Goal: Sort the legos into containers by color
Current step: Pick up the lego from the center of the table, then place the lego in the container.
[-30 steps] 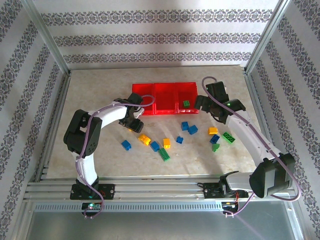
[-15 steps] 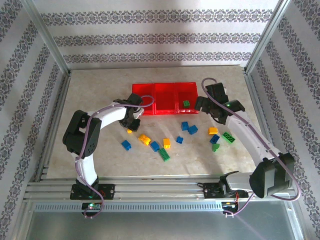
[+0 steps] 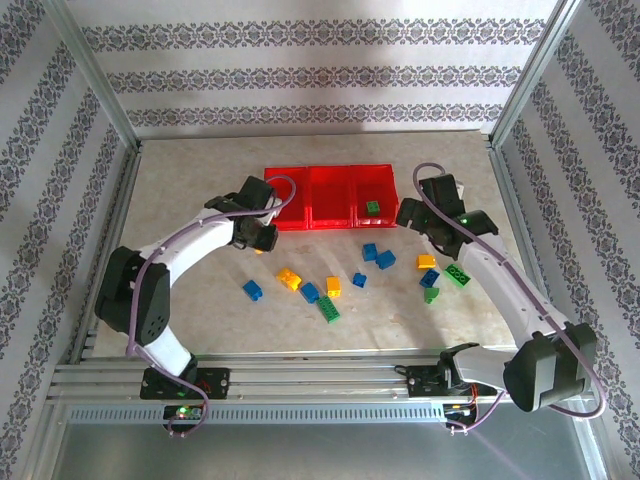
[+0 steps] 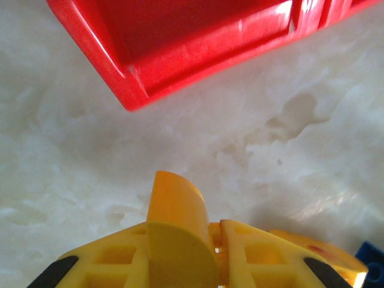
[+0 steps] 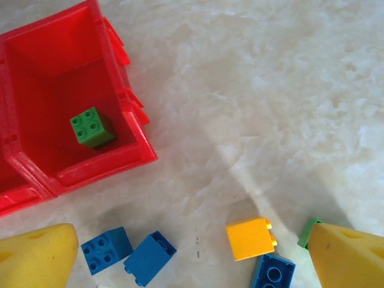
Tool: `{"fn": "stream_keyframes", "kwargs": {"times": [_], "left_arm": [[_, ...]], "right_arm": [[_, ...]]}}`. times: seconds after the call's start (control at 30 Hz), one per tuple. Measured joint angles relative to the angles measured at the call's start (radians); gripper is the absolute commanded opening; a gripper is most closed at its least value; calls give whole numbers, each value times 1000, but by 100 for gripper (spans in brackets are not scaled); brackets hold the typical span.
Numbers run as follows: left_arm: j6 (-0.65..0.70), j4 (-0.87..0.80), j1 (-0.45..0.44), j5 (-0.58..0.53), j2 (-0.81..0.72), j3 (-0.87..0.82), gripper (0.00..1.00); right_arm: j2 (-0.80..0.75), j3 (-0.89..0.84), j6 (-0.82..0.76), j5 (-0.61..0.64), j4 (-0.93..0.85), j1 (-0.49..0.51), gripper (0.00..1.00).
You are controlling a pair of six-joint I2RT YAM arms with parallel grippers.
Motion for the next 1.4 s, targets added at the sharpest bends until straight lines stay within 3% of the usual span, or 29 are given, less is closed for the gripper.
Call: {"fn": "stream_keyframes", "kwargs": {"times": [0.23,0.67,1.1,1.23,1.4], "left_arm": [[-98,78,0,-35,31,106,13],[-157,163,0,-172,306,360,12],[-190,175,0,-247,441,461,14],[-200,181,0,-256,447,461,16],[-207,191,0,-264,451,461,25]], "right_arm": [[-55,-69,32,7,-2,-50,98],[-187,-198,91,8,-9,-149,98],[-173,-272,106,-15,-14,-203,98],[-145,-280,106,-45,2,-207,95],[-108,-285,106,-77,19,-214,93]]}}
